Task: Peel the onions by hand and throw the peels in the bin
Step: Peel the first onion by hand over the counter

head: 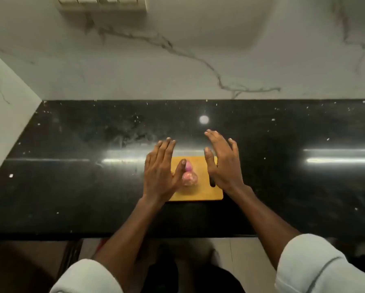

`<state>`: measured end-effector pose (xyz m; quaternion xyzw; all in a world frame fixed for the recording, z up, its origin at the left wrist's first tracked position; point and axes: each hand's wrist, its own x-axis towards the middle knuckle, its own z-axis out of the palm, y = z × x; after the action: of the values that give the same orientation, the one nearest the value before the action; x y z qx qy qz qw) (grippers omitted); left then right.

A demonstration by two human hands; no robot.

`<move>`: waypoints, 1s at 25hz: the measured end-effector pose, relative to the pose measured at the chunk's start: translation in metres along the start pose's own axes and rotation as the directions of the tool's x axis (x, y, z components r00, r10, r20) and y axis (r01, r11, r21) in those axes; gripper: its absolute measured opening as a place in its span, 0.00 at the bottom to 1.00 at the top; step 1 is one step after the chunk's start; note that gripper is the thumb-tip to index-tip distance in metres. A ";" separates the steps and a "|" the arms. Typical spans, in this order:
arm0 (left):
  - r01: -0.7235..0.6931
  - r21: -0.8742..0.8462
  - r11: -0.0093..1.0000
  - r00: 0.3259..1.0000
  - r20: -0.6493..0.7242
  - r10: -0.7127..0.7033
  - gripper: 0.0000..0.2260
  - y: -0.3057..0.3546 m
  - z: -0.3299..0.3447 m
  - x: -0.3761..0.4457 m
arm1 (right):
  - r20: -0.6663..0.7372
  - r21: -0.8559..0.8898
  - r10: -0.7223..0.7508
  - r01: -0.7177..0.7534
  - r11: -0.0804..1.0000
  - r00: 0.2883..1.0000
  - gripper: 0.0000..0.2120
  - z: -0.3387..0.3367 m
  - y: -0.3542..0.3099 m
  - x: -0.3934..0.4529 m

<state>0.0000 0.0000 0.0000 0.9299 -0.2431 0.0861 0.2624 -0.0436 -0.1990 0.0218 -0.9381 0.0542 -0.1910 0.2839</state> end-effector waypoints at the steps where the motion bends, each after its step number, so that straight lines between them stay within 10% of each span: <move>1: -0.002 -0.032 0.999 1.000 -0.015 0.001 0.29 -0.010 0.009 -0.006 | 0.001 0.054 -0.010 0.010 0.998 1.000 0.22 0.012 0.006 -0.004; 8: -0.194 -0.065 0.979 0.981 -0.027 0.192 0.34 -0.065 0.057 -0.032 | -0.008 0.177 -0.132 0.131 0.975 0.991 0.24 0.073 0.050 -0.041; 25: -0.185 -0.206 0.961 0.980 -0.105 0.166 0.36 -0.071 0.064 -0.037 | -0.080 0.015 -0.366 0.368 0.930 0.927 0.27 0.085 0.057 -0.056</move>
<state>0.0052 0.0340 -0.0969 0.8662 -0.3210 0.1228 0.3627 -0.0614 -0.1915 -0.0933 -0.9195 -0.1144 -0.2767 0.2548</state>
